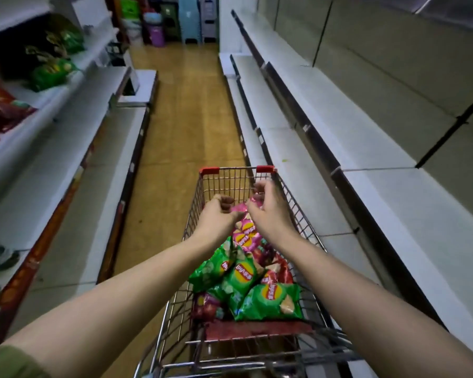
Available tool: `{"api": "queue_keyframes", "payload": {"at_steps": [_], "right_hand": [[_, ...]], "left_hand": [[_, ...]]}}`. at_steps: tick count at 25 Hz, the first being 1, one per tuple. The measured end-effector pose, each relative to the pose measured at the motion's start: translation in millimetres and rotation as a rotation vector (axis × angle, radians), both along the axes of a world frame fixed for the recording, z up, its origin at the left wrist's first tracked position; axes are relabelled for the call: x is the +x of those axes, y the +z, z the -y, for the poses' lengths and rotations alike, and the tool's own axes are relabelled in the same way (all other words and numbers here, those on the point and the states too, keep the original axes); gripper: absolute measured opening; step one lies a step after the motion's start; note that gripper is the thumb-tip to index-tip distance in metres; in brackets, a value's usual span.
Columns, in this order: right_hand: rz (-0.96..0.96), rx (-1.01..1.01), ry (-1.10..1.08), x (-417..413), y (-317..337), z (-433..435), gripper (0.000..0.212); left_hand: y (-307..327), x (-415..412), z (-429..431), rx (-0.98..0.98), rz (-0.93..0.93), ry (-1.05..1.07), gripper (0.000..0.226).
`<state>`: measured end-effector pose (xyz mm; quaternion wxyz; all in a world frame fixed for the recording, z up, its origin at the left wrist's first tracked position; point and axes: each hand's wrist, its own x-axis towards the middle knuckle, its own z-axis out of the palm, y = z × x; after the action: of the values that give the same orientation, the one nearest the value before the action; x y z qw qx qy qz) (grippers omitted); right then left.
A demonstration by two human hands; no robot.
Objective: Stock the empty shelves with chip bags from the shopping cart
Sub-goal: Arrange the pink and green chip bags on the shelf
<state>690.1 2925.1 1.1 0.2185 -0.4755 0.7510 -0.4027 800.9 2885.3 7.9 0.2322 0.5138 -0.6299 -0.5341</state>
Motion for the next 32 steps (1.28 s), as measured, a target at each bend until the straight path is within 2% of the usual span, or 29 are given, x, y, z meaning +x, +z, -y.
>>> {"api": "queue_keyframes", "payload": {"at_steps": [5, 7, 9, 10, 12, 14, 17, 20, 22, 26, 28, 30, 32], "right_hand": [[0.071, 0.248, 0.080, -4, -100, 35, 0.037], [0.049, 0.368, 0.147, -2, -142, 44, 0.044], [-0.028, 0.471, 0.285, 4, -180, 53, 0.062], [-0.119, 0.526, 0.387, 9, -197, 58, 0.074], [-0.419, 0.635, 0.633, 17, -224, 68, 0.093], [-0.747, 0.696, 0.830, 23, -248, 81, 0.100], [-1.048, 0.729, 0.927, 26, -278, 96, 0.098], [-1.161, 0.699, 0.913, 25, -285, 97, 0.089], [-1.154, 0.649, 0.928, 24, -278, 94, 0.084], [-1.128, 0.510, 0.952, 11, -234, 82, 0.074], [-1.024, 0.510, 0.883, -2, -199, 75, 0.073], [-0.712, 0.604, 0.741, -20, -164, 72, 0.074], [-0.233, 0.676, 0.602, -44, -119, 66, 0.063]], "left_hand": [[-75, 12, 9, 0.187, 0.089, 0.205, 0.033], [-105, 19, 6, 0.264, 0.124, 0.280, 0.036], [-129, 23, 3, 0.325, 0.137, 0.326, 0.036], [-138, 25, 1, 0.348, 0.145, 0.341, 0.036], [-154, 29, 1, 0.359, 0.165, 0.355, 0.036], [-163, 33, 1, 0.354, 0.198, 0.333, 0.032], [-174, 42, 1, 0.378, 0.213, 0.312, 0.023], [-178, 47, -3, 0.394, 0.239, 0.282, 0.020], [-179, 49, -2, 0.382, 0.254, 0.267, 0.024], [-167, 46, 4, 0.249, 0.344, 0.167, 0.046], [-153, 42, 7, 0.184, 0.338, 0.154, 0.054], [-139, 41, 12, 0.147, 0.319, 0.209, 0.059], [-123, 37, 17, 0.106, 0.281, 0.251, 0.062]]}}
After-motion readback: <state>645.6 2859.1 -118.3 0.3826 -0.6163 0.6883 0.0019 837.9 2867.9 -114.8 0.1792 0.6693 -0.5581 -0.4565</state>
